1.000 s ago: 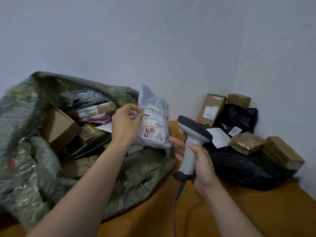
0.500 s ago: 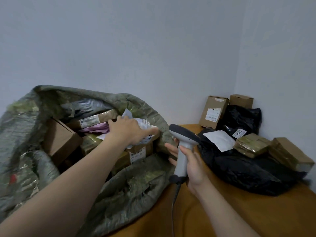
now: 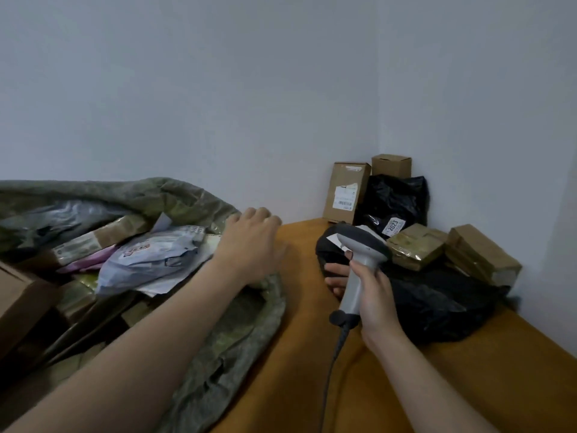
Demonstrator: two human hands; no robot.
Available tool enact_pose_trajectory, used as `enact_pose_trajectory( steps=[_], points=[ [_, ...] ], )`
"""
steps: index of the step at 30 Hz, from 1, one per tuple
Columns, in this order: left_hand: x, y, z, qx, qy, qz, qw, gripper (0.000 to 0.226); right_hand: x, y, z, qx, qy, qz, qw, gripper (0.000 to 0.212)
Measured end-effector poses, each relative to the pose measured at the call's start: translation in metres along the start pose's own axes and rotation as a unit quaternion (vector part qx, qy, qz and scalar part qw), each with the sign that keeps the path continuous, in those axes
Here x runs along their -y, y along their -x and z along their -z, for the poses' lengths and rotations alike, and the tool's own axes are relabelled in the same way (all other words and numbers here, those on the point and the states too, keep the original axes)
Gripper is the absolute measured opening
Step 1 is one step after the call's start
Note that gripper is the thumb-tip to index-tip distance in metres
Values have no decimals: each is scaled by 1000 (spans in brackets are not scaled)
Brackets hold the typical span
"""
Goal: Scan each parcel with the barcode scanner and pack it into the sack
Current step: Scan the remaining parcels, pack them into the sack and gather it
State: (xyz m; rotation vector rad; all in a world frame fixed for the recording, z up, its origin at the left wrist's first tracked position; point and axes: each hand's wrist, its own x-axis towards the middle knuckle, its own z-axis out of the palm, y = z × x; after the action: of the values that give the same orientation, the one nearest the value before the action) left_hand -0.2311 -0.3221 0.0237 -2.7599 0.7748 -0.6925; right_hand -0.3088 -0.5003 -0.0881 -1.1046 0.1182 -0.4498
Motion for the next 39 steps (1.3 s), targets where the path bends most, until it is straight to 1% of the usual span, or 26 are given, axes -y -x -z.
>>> enact_pose_trajectory(
  steps=[2,3,5,7,10,12,14,17,19,21,24,26,28,30,33,34,37,39],
  points=[
    [-39,-17,-24,40,17,-91,995,52,0,-4,10,-57,-33,-18,998,19],
    [-55,-25,-38,66,14,-120,990,51,1,-7,14,-79,-42,-20,996,16],
    [-81,-39,-65,105,-13,-165,981,51,0,-12,20,-108,-58,-24,992,14],
    [-99,-51,-87,129,-66,-208,967,54,-1,-15,23,-127,-82,-36,988,16],
    [-113,-64,-100,159,-124,-242,949,63,0,-19,24,-134,-96,-49,985,17],
    [-113,-69,-100,162,-113,-243,950,66,-1,-21,24,-130,-102,-53,985,15],
    [-109,-70,-97,140,-73,-236,959,63,-2,-23,24,-127,-104,-55,985,16],
    [-100,-61,-88,90,54,-188,977,57,-1,-20,22,-117,-99,-47,987,18],
    [-90,-50,-82,31,127,-142,981,55,2,-17,21,-105,-104,-33,988,17],
    [-77,-35,-76,-38,193,-97,976,51,5,-14,19,-83,-106,-21,991,20],
    [-58,-3,-66,-129,307,-9,943,49,7,-8,15,-39,-90,-15,995,26],
    [-47,22,-62,-173,379,68,906,50,8,-2,11,-1,-76,-19,997,25],
    [-36,47,-63,-214,429,130,868,54,9,6,4,42,-60,-29,997,23],
    [-29,70,-68,-240,468,179,832,58,9,15,-2,89,-39,-44,994,22],
    [-28,97,-79,-247,516,233,786,58,7,29,-10,162,20,-75,984,21],
    [-29,104,-82,-246,522,241,780,56,4,32,-12,183,43,-82,979,24],
    [-28,115,-91,-237,488,259,799,46,-2,38,-17,217,94,-89,967,30],
    [-24,116,-95,-239,503,268,786,44,-4,38,-17,217,108,-89,966,32]
  ],
)
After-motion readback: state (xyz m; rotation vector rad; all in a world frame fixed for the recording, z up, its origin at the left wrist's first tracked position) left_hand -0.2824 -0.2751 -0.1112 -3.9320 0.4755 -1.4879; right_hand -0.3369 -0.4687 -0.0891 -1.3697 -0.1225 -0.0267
